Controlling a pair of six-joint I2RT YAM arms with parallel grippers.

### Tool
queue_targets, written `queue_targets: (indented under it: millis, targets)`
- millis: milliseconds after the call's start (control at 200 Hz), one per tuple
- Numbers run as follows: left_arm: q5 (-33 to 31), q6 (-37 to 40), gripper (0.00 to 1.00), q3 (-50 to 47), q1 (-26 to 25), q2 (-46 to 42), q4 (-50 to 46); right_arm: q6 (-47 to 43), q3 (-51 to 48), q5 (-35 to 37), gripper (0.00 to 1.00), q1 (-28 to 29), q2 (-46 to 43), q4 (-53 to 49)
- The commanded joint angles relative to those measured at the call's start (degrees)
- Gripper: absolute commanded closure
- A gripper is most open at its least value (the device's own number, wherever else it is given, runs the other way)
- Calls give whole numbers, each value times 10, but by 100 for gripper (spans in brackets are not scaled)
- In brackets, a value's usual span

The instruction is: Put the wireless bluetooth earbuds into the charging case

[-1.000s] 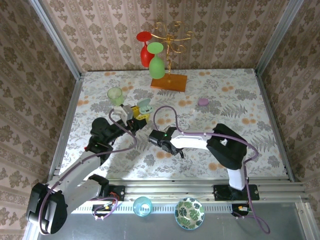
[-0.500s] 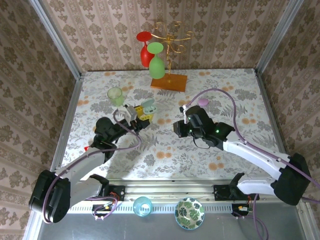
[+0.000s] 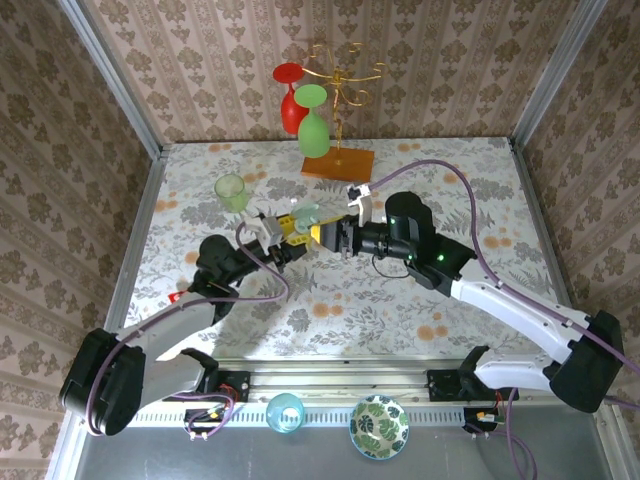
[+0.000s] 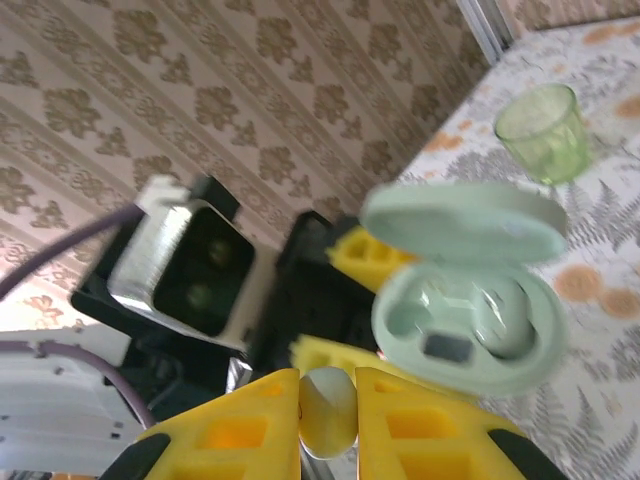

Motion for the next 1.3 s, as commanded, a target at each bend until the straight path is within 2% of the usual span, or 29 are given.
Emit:
queue_targets:
  millis: [0,825,950,1085,1295]
  targets:
    - [26,13,78,-1,-5,6,29,-5,29,-22,83,2,20,26]
    - [15,14,79,6,-11,-4,21,-40,58,22,83,3,76,-33]
    - [14,15,79,6,-11,-4,21,-38,66,23,79,4,84,-42]
    - [14,16,79,7,-11,-3,19,-42,69,34,70,4,83,-57]
    - [15,17,79,6,-11,-2,19,-51,68,54,69,4,65,-74]
